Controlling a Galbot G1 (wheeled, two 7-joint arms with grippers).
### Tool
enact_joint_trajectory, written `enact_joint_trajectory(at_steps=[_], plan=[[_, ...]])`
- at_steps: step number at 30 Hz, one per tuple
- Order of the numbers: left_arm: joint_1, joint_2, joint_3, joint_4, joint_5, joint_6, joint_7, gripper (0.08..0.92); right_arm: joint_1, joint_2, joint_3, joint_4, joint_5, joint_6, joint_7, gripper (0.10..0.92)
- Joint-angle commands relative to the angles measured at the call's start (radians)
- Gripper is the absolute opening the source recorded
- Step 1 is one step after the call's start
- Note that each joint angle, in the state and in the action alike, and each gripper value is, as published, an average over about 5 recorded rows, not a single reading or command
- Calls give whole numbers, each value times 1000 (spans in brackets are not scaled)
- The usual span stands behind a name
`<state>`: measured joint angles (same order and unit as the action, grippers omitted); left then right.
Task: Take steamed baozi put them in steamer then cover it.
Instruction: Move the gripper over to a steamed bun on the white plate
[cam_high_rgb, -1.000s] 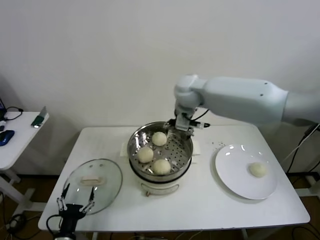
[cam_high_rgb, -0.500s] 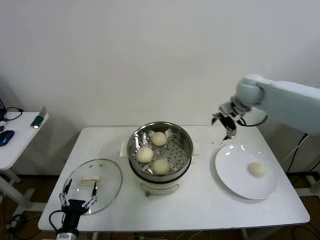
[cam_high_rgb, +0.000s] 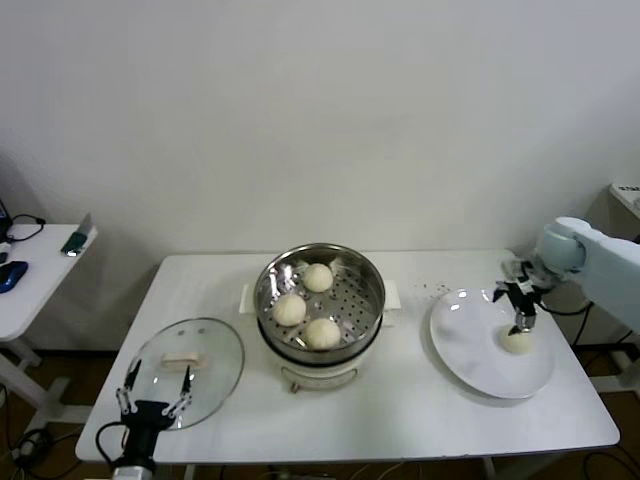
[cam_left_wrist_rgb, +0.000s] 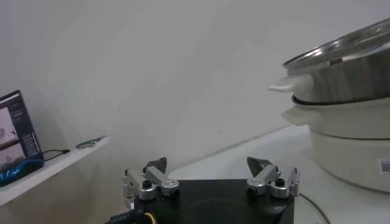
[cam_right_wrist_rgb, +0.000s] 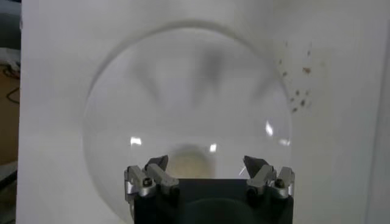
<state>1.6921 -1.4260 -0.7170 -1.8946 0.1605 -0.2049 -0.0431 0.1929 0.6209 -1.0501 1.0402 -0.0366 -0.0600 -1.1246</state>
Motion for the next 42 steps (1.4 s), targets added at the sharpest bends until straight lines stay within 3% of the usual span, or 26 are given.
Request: enact_joint_trajectory(at_steps=[1, 26, 36, 42], plan=[[-6, -6, 3, 4, 22, 8, 0, 823, -197, 19, 205, -179, -167, 62, -16, 823], [-14, -6, 0, 4, 8, 30, -2, 823, -194, 146, 202, -268, -192, 72, -22, 821], [-8, -5, -4, 3, 2, 28, -2, 823, -180, 151, 205, -273, -187, 77, -20, 689], [-7, -8, 1, -9, 1, 30, -1, 823, -90, 135, 132, -229, -83, 50, -17, 671]])
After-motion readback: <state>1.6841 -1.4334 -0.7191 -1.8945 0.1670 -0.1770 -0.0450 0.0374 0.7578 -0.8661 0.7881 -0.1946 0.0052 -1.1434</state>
